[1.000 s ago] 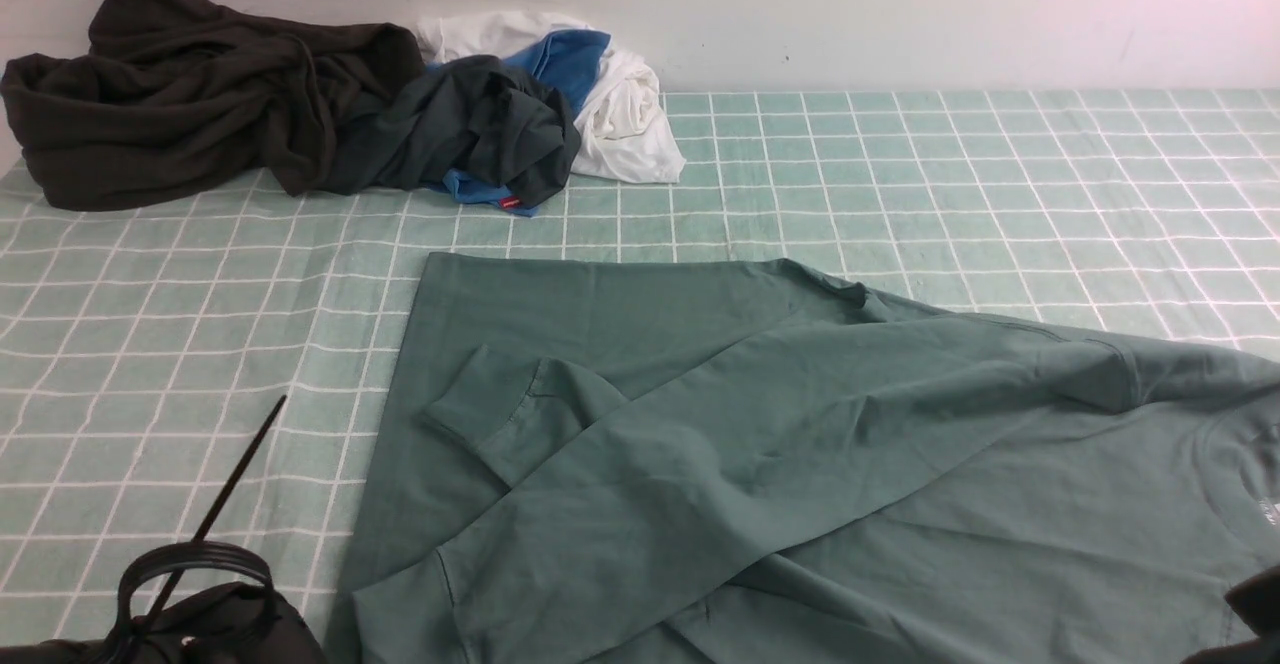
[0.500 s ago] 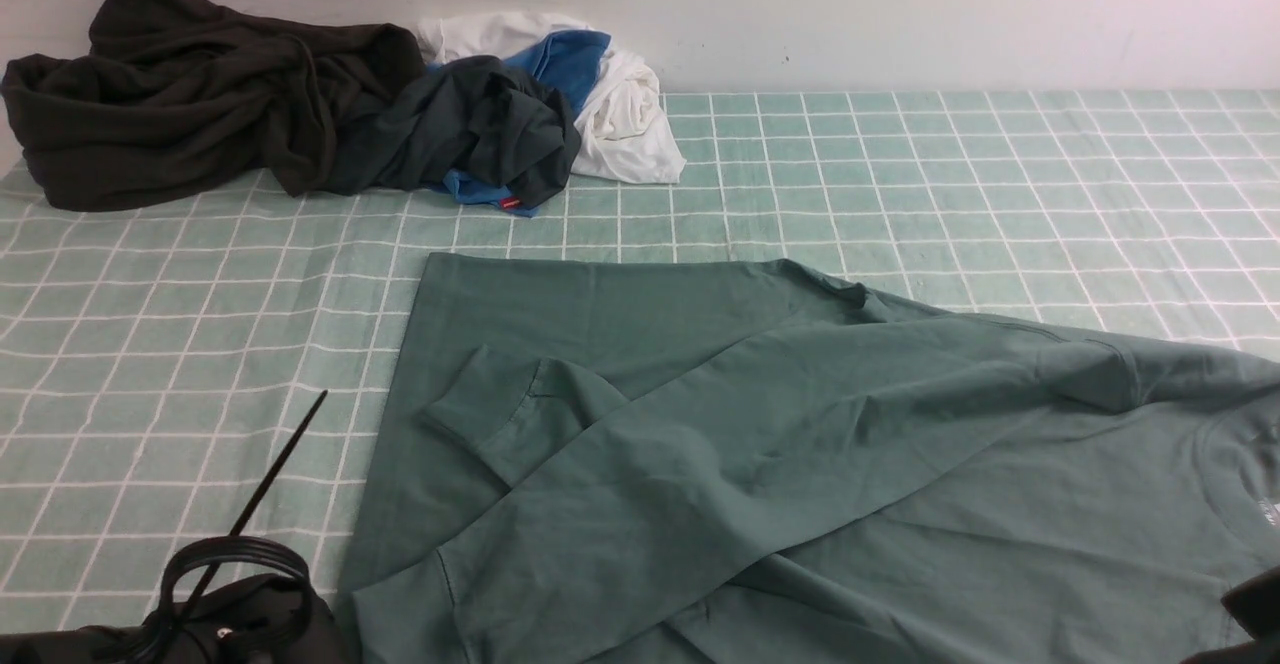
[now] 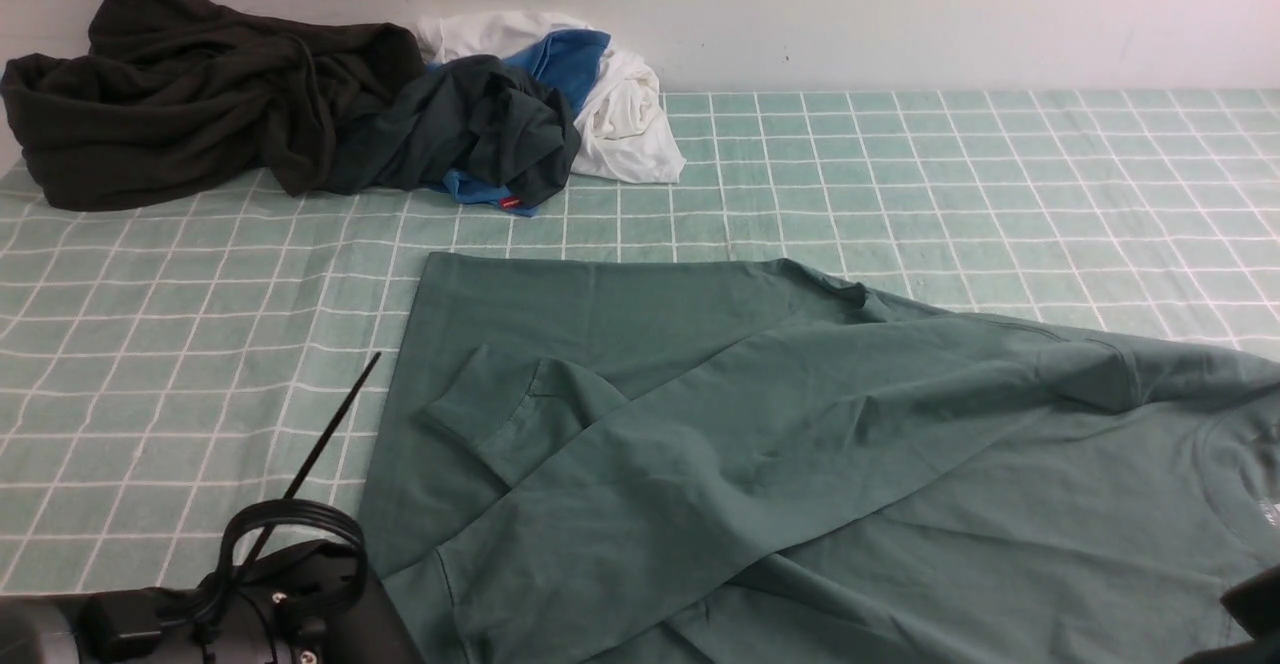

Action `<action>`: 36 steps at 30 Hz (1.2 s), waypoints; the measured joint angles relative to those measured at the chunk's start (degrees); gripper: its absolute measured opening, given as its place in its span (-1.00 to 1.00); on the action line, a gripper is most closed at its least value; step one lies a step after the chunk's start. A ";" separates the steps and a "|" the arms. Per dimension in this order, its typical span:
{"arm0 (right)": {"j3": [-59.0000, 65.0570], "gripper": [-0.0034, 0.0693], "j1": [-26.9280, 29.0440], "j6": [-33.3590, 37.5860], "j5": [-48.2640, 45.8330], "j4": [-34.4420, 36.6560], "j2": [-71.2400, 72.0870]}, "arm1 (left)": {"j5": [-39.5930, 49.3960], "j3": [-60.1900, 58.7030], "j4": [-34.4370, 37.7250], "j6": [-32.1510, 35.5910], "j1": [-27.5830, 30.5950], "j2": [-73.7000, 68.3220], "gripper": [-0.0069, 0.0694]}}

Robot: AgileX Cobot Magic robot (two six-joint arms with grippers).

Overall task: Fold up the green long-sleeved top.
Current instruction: Use both arms simultaneously to clamp the lower edge of the clothing fabric

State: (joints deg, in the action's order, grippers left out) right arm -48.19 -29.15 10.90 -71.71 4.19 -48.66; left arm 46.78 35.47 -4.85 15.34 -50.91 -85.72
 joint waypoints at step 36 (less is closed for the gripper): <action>24.40 0.37 0.00 22.12 31.37 -14.49 -23.78 | 8.64 2.66 -2.30 -4.82 0.13 7.44 -0.80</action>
State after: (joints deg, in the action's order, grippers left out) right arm -23.79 -29.15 33.03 -40.34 -10.30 -72.44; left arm 55.42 38.12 -7.14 10.52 -50.78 -78.28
